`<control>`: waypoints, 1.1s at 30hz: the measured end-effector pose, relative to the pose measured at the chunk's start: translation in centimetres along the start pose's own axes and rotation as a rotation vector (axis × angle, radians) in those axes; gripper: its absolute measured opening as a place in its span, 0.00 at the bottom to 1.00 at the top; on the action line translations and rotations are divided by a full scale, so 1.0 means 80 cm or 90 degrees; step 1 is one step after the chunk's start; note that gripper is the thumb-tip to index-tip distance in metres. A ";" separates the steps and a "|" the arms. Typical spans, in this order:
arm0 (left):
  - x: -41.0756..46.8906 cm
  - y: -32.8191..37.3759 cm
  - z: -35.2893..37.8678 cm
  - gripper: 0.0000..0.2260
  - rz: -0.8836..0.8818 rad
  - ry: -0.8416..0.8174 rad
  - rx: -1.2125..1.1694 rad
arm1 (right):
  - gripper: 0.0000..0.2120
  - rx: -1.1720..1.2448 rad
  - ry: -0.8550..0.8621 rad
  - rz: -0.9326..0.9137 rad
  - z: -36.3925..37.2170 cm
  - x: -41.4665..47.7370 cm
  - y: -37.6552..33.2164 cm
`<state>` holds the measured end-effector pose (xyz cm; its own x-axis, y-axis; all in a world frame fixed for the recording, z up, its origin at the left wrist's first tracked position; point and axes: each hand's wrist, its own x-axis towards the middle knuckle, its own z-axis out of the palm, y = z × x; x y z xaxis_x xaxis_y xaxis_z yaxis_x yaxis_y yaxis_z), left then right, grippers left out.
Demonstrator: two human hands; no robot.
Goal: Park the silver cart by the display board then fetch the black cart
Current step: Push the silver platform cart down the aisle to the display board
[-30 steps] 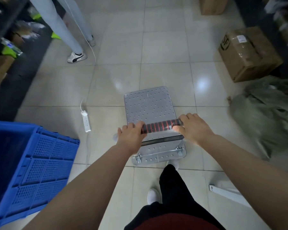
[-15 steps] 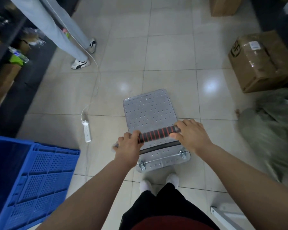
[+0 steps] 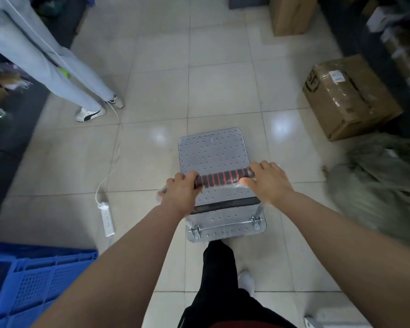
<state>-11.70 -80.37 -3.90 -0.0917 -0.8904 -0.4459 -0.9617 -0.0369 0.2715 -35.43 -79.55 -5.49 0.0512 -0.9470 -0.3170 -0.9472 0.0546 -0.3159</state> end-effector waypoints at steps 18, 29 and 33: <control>0.285 -0.001 -0.147 0.11 0.033 -0.007 0.054 | 0.18 0.040 0.017 0.034 -0.087 0.283 -0.031; 0.443 0.014 -0.226 0.14 -0.035 0.014 0.056 | 0.17 0.026 0.003 -0.043 -0.142 0.455 -0.027; 0.497 0.026 -0.251 0.14 -0.049 0.011 0.048 | 0.17 0.016 -0.015 -0.073 -0.170 0.516 -0.019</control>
<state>-12.13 -124.95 -3.93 -0.0136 -0.8942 -0.4475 -0.9824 -0.0714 0.1726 -36.15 -123.05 -5.96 0.1656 -0.9401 -0.2981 -0.9267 -0.0449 -0.3732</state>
